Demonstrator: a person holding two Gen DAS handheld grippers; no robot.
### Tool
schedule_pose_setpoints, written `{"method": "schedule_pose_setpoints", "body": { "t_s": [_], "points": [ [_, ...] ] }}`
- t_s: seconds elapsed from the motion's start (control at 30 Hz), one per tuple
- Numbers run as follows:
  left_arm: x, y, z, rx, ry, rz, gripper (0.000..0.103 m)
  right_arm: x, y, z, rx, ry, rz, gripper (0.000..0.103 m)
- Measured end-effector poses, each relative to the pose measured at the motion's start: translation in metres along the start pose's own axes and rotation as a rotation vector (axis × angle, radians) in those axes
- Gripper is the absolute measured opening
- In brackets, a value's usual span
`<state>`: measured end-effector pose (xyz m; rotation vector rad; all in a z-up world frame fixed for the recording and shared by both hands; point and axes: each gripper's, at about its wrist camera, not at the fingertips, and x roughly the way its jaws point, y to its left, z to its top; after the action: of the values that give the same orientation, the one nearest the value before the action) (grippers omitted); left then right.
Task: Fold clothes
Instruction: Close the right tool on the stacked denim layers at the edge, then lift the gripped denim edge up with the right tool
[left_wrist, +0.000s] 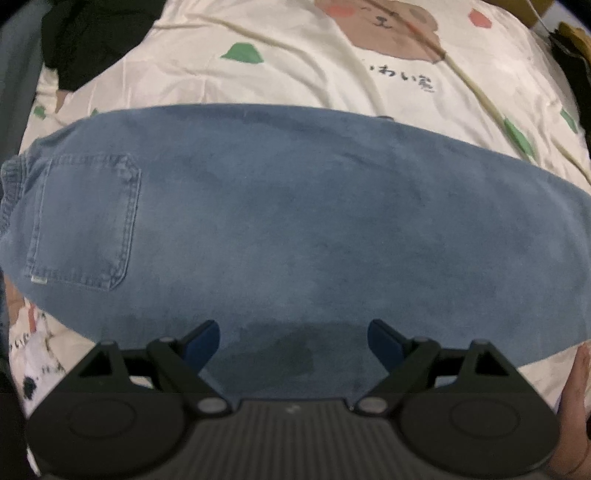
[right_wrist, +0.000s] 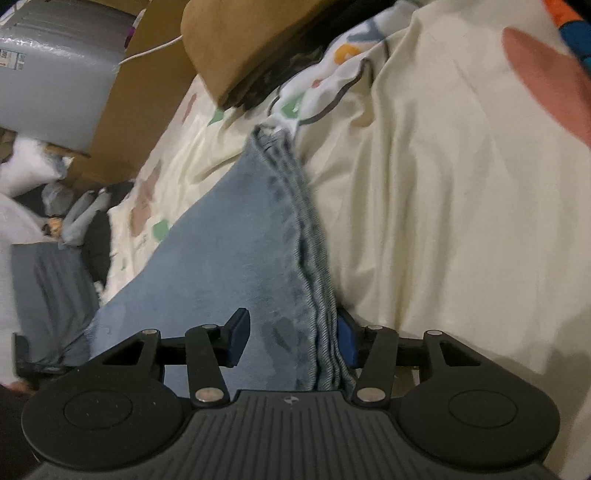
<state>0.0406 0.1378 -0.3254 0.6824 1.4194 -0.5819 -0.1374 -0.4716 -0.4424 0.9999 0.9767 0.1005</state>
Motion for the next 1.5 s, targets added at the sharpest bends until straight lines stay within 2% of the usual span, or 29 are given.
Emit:
{"method": "schedule_pose_setpoints", "body": {
  "t_s": [0.1, 0.27, 0.47, 0.6, 0.8, 0.93, 1.0, 1.1, 1.17, 1.5],
  "points": [
    [0.007, 0.001, -0.002, 0.004, 0.016, 0.01, 0.089, -0.003, 0.001, 0.004, -0.002, 0.007, 0.06, 0.052],
    [0.016, -0.003, -0.001, 0.006, 0.03, 0.003, 0.089, 0.005, -0.008, 0.01, 0.018, 0.014, 0.028, 0.052],
    [0.022, -0.013, 0.005, 0.034, 0.029, -0.008, 0.089, 0.019, -0.001, 0.018, 0.026, 0.038, 0.044, 0.055],
    [0.023, -0.016, 0.009, 0.034, 0.028, -0.01, 0.089, 0.026, 0.006, 0.023, 0.024, 0.05, 0.1, 0.055],
    [0.024, -0.015, 0.009, 0.022, 0.028, -0.007, 0.089, 0.035, 0.007, 0.028, 0.016, 0.041, 0.083, 0.054],
    [0.028, -0.013, 0.006, 0.004, 0.041, -0.007, 0.089, 0.04, 0.008, 0.029, 0.032, 0.027, 0.101, 0.054],
    [0.029, -0.012, 0.006, 0.001, 0.046, -0.007, 0.089, 0.04, 0.009, 0.03, 0.032, 0.023, 0.115, 0.039],
    [0.03, -0.014, 0.007, 0.006, 0.047, -0.011, 0.089, 0.035, 0.003, 0.029, 0.052, 0.012, 0.134, 0.022],
    [0.03, -0.014, 0.009, 0.011, 0.043, -0.015, 0.089, 0.032, 0.0, 0.027, 0.059, 0.006, 0.138, 0.015],
    [0.03, -0.005, 0.016, -0.022, 0.039, -0.009, 0.089, 0.021, 0.013, 0.028, 0.002, -0.009, 0.144, 0.013]
  ]
}}
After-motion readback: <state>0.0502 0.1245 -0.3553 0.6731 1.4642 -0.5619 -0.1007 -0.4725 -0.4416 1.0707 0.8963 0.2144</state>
